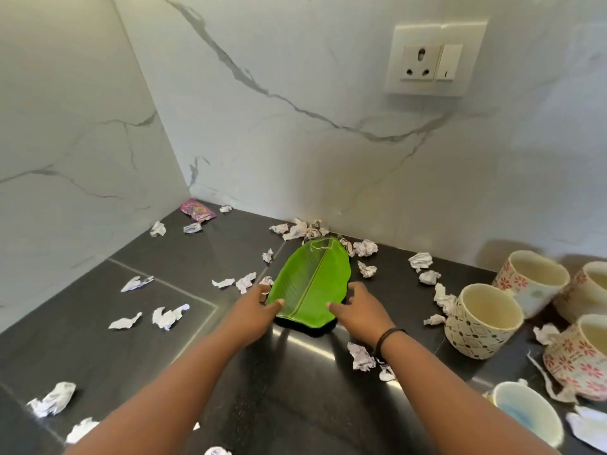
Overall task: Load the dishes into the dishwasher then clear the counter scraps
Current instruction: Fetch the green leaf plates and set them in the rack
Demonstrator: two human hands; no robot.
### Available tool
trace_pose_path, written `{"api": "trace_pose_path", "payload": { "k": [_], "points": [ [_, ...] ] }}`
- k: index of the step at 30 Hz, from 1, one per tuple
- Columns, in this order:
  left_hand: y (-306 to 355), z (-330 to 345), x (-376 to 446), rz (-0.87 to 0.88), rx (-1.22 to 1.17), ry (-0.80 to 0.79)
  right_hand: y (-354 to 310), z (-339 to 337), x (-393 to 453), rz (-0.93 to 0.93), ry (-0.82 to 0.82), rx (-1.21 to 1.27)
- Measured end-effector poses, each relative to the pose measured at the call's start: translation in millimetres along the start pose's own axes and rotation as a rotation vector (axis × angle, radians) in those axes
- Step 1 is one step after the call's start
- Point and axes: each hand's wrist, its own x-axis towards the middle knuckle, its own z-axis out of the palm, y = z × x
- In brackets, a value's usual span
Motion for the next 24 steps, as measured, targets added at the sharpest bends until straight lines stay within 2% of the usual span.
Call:
{"api": "trace_pose_path", "payload": {
  "k": [3, 6, 9, 11, 13, 19, 24],
  "points": [
    [-4, 6, 18, -0.024, -0.039, 0.002, -3, 6, 21, 0.165, 0.025, 0.420],
    [-2, 12, 23, -0.052, -0.137, -0.011, -3, 9, 29, 0.299, -0.022, 0.795],
    [5, 9, 12, -0.068, -0.268, -0.033, -1, 5, 24, 0.334, 0.007, 0.789],
    [14, 0, -4, -0.024, -0.349, -0.047, -5, 0, 12, 0.348, 0.049, 0.786],
    [23, -8, -22, 0.039, -0.390, -0.045, -11, -6, -3, 0.332, 0.071, 0.889],
    [36, -35, -96, 0.153, -0.584, -0.037, -42, -33, -89, 0.161, 0.149, 0.980],
    [39, -43, -167, 0.210, -0.779, -0.124, -37, -44, -191, 0.020, 0.241, 1.048]
  ]
}}
